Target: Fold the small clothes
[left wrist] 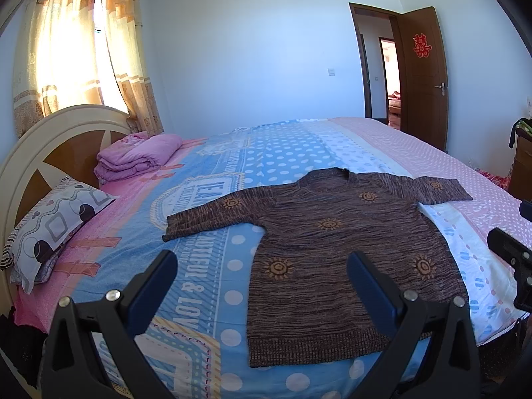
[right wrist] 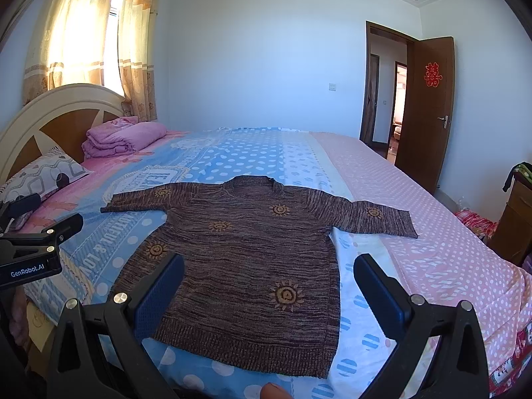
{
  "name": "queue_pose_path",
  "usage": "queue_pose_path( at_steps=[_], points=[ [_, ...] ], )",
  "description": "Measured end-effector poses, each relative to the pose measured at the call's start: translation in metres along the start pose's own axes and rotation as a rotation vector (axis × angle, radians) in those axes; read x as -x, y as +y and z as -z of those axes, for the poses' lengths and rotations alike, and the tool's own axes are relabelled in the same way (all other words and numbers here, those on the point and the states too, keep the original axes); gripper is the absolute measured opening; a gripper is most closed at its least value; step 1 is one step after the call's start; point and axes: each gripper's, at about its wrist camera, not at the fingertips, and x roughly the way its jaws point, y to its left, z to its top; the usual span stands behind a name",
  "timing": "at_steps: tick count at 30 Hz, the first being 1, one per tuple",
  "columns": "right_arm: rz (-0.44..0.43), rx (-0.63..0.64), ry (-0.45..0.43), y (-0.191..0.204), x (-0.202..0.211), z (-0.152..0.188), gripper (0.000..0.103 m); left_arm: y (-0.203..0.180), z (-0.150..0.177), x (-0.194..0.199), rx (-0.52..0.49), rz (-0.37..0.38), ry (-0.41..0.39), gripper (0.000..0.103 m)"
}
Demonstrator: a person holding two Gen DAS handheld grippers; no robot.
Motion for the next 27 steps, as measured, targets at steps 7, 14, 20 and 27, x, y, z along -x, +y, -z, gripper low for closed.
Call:
queue_pose_path(
  at_steps=[7, 14, 20, 27],
  points=[
    [0.001, 0.001, 0.002, -0.0002, 0.0000, 0.0003, 0.102, 0.0009, 0.0006, -0.0002, 0.001, -0.003, 0.002, 0.103],
    [0.000, 0.002, 0.007, 0.0000, -0.0008, 0.0004, 0.102, 0.0029, 0.0008, -0.0011, 0.004, -0.003, 0.006, 0.103],
    [-0.001, 0.005, 0.009, 0.0000, -0.0014, 0.0006, 0.102, 0.0027, 0.0007, -0.0012, 0.002, -0.003, 0.005, 0.103],
    [-0.001, 0.009, 0.010, -0.0001, -0.0033, 0.0018, 0.102, 0.0073, 0.0015, -0.0047, 0.008, -0.007, 0.011, 0.103]
  ],
)
